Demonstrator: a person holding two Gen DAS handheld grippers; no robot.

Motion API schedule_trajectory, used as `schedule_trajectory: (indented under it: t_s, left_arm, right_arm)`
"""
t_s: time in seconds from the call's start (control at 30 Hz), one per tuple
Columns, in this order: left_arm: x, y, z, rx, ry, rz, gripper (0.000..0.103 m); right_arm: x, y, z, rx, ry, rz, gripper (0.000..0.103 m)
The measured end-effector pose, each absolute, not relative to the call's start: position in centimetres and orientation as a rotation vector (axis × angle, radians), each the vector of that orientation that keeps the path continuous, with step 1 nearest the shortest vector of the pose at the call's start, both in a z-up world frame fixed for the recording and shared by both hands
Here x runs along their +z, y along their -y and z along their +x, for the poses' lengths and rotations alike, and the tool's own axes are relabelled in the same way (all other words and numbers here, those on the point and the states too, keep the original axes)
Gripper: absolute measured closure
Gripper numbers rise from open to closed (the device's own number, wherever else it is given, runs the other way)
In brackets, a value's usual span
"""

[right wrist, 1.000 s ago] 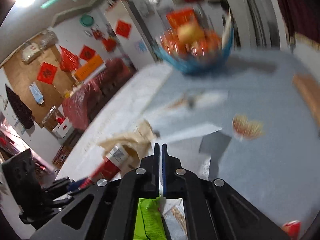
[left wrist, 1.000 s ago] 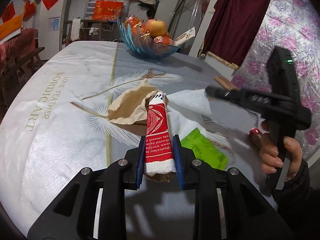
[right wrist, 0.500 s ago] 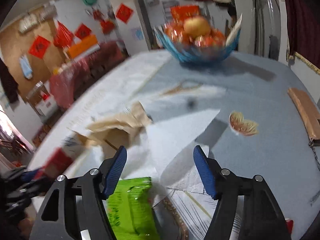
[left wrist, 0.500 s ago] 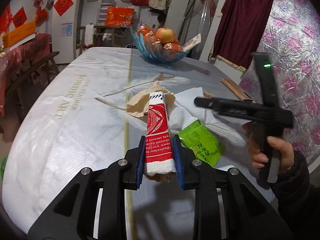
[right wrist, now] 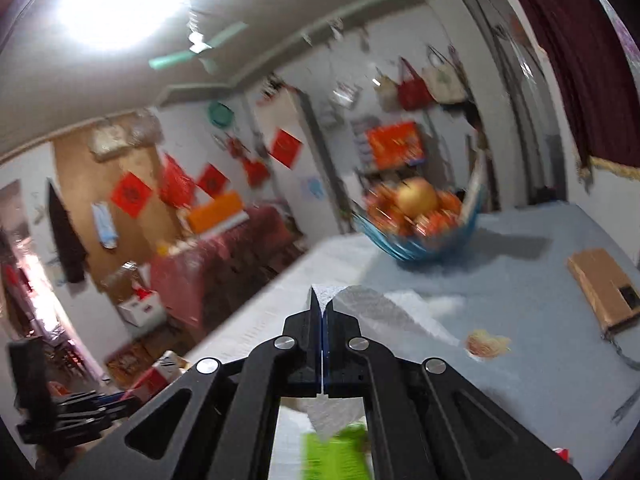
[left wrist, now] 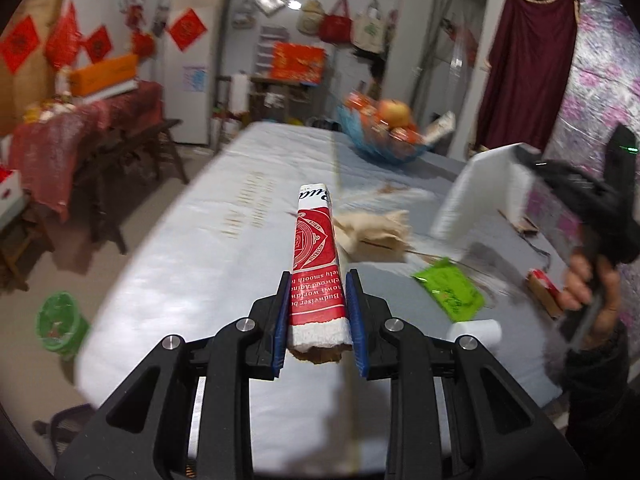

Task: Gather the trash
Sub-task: 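Carry both items to the wastebasket and open both tools to drop them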

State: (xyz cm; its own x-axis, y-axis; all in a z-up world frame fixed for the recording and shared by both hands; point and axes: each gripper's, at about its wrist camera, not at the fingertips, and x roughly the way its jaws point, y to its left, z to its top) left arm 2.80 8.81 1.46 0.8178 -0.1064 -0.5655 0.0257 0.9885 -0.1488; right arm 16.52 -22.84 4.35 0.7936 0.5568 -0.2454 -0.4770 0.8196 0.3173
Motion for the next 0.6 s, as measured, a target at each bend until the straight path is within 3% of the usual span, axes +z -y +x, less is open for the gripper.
schedule_trajectory:
  t_s: [0.3, 0.6]
  left_arm:
    - [1.1, -17.7, -4.3, 0.197, -0.619, -0.229, 0.075]
    - [-3.9, -25.9, -11.8, 0.505, -0.754, -0.335, 0.074]
  right_arm:
    - [9.5, 16.3, 11.8, 0.843, -0.296, 0.14, 0.102]
    - [9.3, 7.0, 6.7, 1.075, -0.382, 0.086, 0.102]
